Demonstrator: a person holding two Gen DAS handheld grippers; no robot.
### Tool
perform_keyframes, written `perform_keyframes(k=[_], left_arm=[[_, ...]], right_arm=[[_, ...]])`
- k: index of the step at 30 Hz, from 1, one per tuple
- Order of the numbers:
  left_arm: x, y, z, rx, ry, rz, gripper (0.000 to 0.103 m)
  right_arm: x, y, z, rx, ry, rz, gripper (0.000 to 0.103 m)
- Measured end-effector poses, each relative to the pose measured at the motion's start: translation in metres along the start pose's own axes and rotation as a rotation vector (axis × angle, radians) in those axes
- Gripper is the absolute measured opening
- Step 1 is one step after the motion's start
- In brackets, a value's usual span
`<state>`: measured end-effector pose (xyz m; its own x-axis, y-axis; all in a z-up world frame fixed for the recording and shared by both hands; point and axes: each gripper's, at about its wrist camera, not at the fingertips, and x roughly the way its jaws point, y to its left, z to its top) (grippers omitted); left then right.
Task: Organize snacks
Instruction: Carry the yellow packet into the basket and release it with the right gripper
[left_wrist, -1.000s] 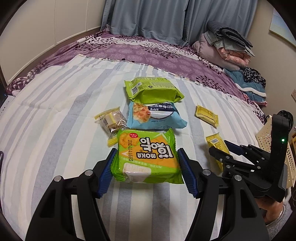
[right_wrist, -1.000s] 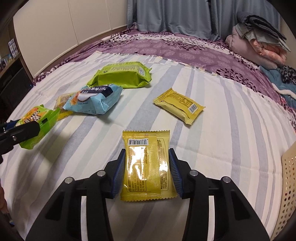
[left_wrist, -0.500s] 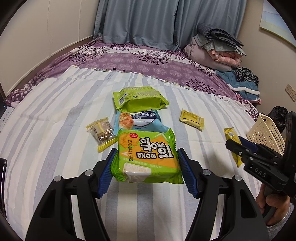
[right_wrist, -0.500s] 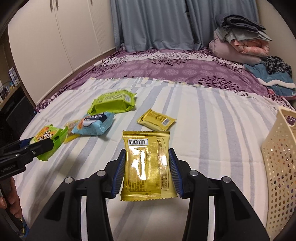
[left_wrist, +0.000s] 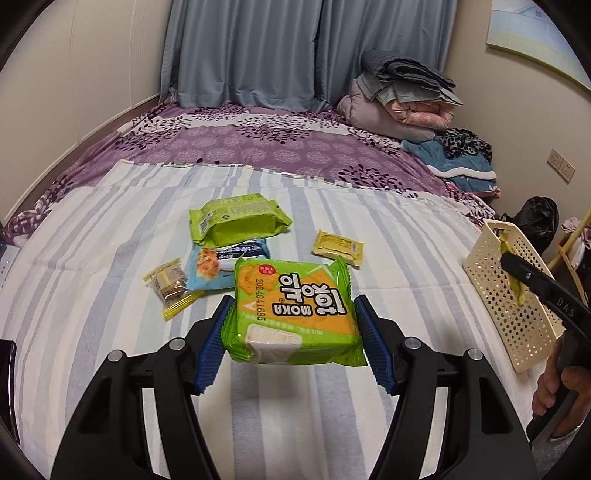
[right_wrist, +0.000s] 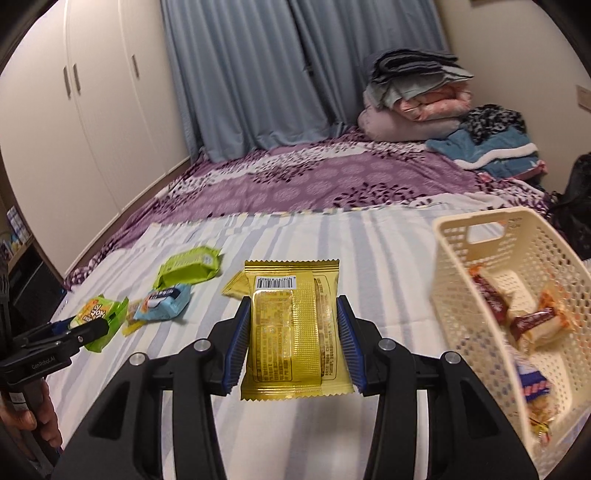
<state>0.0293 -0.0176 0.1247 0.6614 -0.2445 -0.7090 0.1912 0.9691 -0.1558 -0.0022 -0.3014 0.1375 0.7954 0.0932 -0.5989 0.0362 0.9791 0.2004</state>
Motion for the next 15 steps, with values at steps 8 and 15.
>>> perform_keyframes(k=[8, 15], left_arm=[[-0.006, -0.034, 0.005, 0.061, -0.013, -0.031, 0.067], [-0.006, -0.064, 0.008, 0.113, -0.011, -0.061, 0.067]], right_arm=[[-0.042, -0.059, -0.003, 0.093, -0.079, -0.098, 0.045], [-0.071, -0.120, -0.018, 0.194, -0.109, -0.221, 0.045]])
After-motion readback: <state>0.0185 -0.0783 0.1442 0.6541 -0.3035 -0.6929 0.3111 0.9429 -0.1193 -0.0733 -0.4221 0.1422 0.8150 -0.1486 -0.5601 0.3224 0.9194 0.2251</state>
